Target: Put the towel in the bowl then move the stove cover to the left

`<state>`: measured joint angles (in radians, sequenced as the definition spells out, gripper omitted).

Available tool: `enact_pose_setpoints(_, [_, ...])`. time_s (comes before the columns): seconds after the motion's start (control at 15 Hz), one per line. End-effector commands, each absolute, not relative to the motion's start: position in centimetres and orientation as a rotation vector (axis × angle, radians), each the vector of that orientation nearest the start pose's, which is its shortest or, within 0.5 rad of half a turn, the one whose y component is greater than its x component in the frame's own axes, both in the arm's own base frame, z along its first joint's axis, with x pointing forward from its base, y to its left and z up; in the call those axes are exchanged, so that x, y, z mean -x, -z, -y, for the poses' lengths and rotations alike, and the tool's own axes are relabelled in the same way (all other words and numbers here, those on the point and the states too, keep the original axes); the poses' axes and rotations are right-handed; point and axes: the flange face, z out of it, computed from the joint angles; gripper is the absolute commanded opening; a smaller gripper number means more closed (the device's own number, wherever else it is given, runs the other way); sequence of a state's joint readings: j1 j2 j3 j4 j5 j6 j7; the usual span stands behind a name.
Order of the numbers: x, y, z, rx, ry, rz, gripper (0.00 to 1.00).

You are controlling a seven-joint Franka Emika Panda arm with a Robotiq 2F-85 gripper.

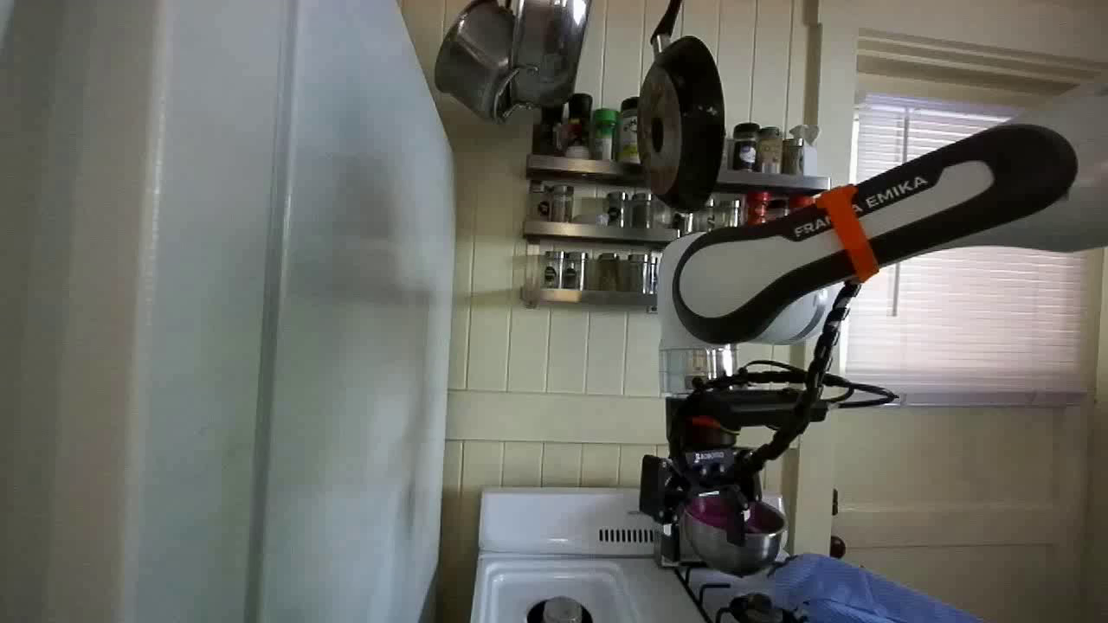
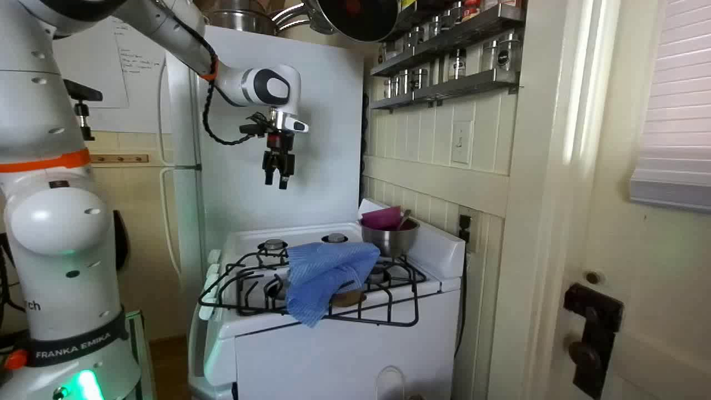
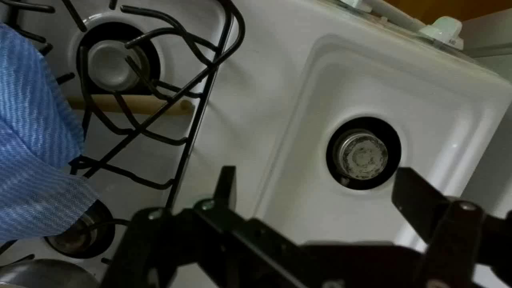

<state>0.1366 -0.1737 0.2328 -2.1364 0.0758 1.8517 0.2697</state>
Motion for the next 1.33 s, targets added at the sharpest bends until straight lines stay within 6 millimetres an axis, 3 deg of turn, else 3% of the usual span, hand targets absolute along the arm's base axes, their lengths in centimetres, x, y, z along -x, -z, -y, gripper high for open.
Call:
enact_pose_setpoints(0.0, [-45.3,-47.0,-18.6,3.140,-0.188,0.108,1.00])
enact_pose_setpoints(0.67, [-45.3,-47.0,-18.6,3.140,-0.188,0.109,1.00])
enact_pose_setpoints(1.0, [-44.2,-47.8,-15.5,3.132,-0.159,0.016,1.00])
enact_pose_setpoints(1.27, [-42.4,-47.6,-10.8,3.136,-0.112,-0.023,1.00])
